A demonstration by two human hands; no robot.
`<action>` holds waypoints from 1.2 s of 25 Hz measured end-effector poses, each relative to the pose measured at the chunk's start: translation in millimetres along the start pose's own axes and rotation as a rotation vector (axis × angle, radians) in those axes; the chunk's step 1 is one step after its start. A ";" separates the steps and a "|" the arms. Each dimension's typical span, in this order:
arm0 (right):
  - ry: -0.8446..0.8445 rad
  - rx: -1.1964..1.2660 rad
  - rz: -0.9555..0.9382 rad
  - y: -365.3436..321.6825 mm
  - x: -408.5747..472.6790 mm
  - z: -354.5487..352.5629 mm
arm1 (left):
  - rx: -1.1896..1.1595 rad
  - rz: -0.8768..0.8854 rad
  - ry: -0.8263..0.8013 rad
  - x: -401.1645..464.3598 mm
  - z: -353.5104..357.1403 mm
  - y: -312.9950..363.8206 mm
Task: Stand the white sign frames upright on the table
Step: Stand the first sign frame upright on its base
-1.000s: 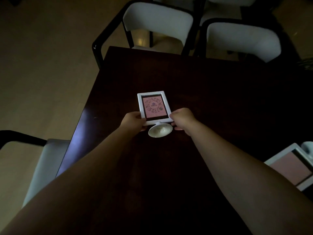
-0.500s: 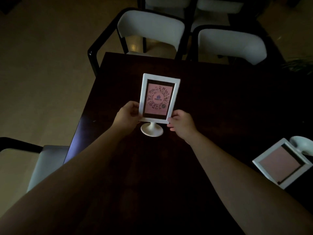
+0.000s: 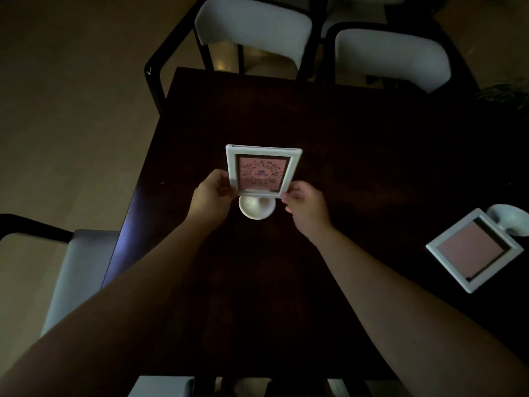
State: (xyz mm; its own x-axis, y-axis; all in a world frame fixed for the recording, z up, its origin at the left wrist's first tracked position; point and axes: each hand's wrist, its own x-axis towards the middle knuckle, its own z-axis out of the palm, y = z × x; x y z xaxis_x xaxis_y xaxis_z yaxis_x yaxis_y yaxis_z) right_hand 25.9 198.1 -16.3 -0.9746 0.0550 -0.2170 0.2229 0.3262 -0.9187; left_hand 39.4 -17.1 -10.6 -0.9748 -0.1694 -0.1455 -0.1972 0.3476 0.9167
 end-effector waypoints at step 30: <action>-0.414 -1.014 -0.268 47.4 -44.0 22.3 | 1.078 0.127 -0.331 -64.1 48.4 -36.3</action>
State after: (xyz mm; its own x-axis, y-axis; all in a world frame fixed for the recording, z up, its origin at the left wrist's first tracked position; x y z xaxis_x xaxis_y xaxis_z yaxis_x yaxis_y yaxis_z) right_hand 79.8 190.1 -57.7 -0.8646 -0.3880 -0.3193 -0.2958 0.9067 -0.3008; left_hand 103.9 25.8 -52.6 -0.9423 0.1199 -0.3124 0.0733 0.9849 0.1572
